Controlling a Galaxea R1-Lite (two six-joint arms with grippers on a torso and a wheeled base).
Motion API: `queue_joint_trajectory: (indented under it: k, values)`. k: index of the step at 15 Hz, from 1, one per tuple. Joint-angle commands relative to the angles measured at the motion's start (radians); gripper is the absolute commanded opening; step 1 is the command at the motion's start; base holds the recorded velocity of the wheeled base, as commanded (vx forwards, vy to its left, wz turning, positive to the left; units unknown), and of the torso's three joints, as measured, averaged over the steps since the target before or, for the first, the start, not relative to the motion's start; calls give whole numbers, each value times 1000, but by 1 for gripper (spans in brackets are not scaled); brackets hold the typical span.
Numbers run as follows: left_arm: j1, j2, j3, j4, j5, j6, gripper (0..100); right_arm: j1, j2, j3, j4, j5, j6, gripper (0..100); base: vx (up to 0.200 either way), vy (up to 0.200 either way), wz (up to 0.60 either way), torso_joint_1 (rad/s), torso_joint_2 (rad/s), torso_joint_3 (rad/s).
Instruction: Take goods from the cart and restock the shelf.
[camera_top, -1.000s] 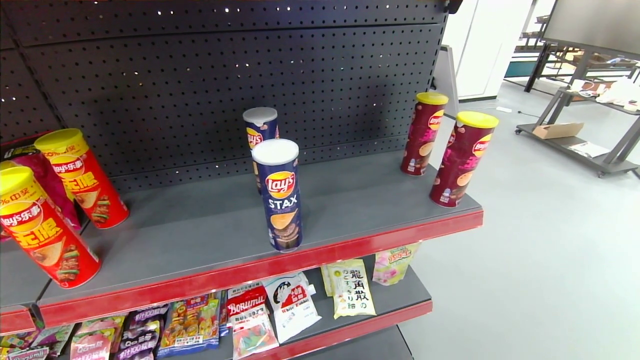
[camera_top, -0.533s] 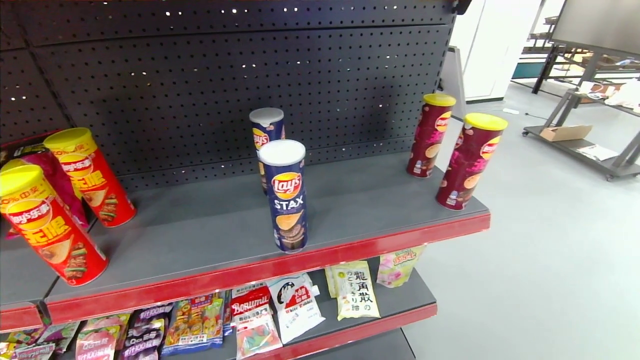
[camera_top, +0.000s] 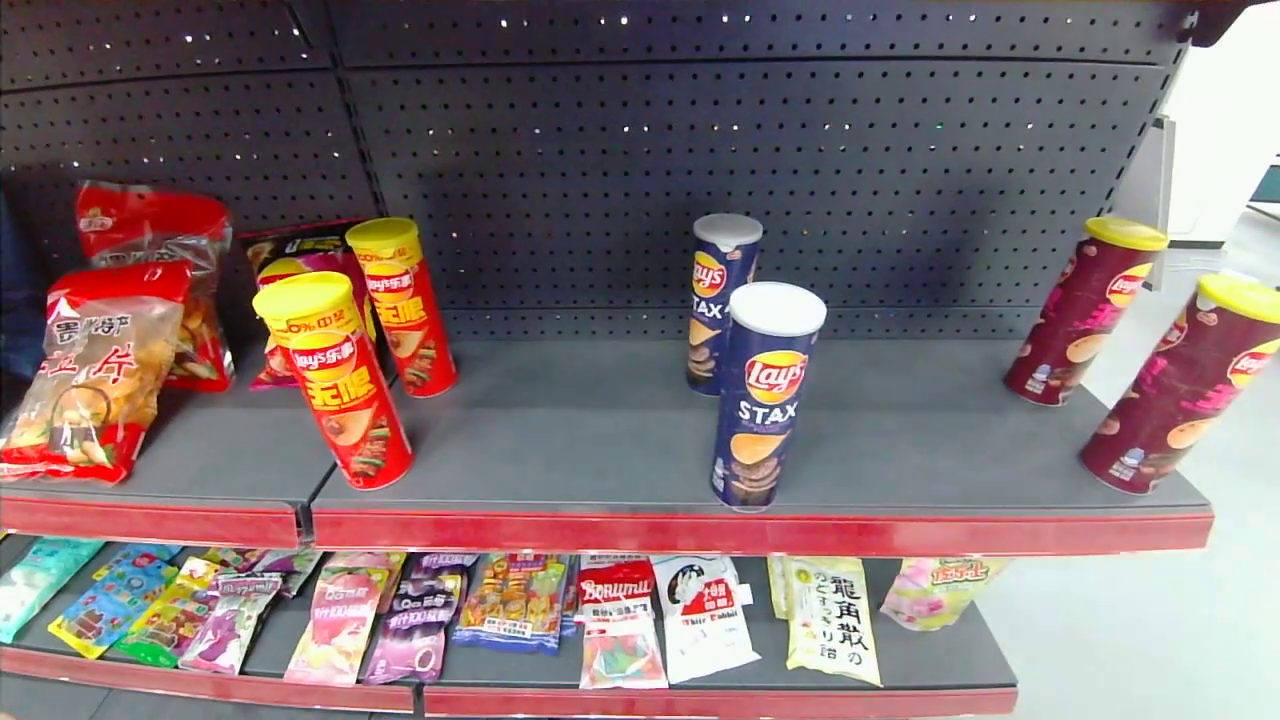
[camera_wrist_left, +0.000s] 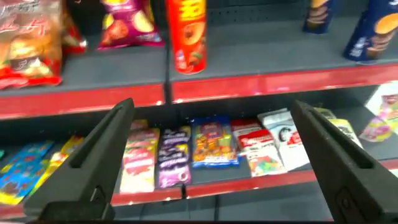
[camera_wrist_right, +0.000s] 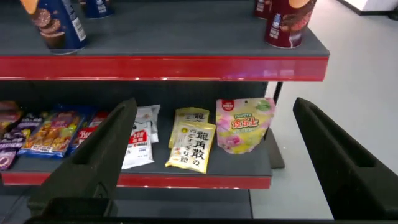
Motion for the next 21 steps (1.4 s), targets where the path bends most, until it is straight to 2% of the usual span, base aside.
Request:
queue_joint_trajectory:
  k: [1,2,3,4,5,7,9,11,15,16,20,21]
  values:
    - [2,-20,21,-2,1,0,100,2,1,-1,1,1,-5,100,0,0,0,0,0,0]
    - [3,-26,32,0,4,0,100,2,1,-4,1,38,-32,100,0,0,0,0,0,0]
    - [3,-28,50,-2,7,2,100,2,37,-67,9,76,-23,100,0,0,0,0,0,0]
    - [13,-46,113,-14,10,3,100,-1,345,-320,13,85,81,100,0,0,0,0,0,0]
    - [14,-48,145,-58,15,2,100,0,488,-452,15,104,129,100,0,0,0,0,0,0]
    - [14,-48,155,-88,18,0,100,71,586,-436,16,197,-71,100,0,0,0,0,0,0]
    - [14,-48,156,-88,22,-18,100,155,748,-396,10,204,-64,100,0,0,0,0,0,0]
    - [14,-48,156,-89,21,-12,100,240,882,-373,-2,194,-67,100,0,0,0,0,0,0]
    - [14,-49,158,-91,52,-3,100,250,1136,-386,-149,147,-63,100,0,0,0,0,0,0]
    - [14,-49,158,-91,70,-2,100,252,1245,-386,-246,147,-67,100,0,0,0,0,0,0]
    - [14,-49,158,-91,76,40,100,295,1465,-403,-458,128,-63,100,0,0,0,0,0,0]
    - [14,-49,158,-91,75,41,100,295,1515,-418,-505,127,-63,100,0,0,0,0,0,0]
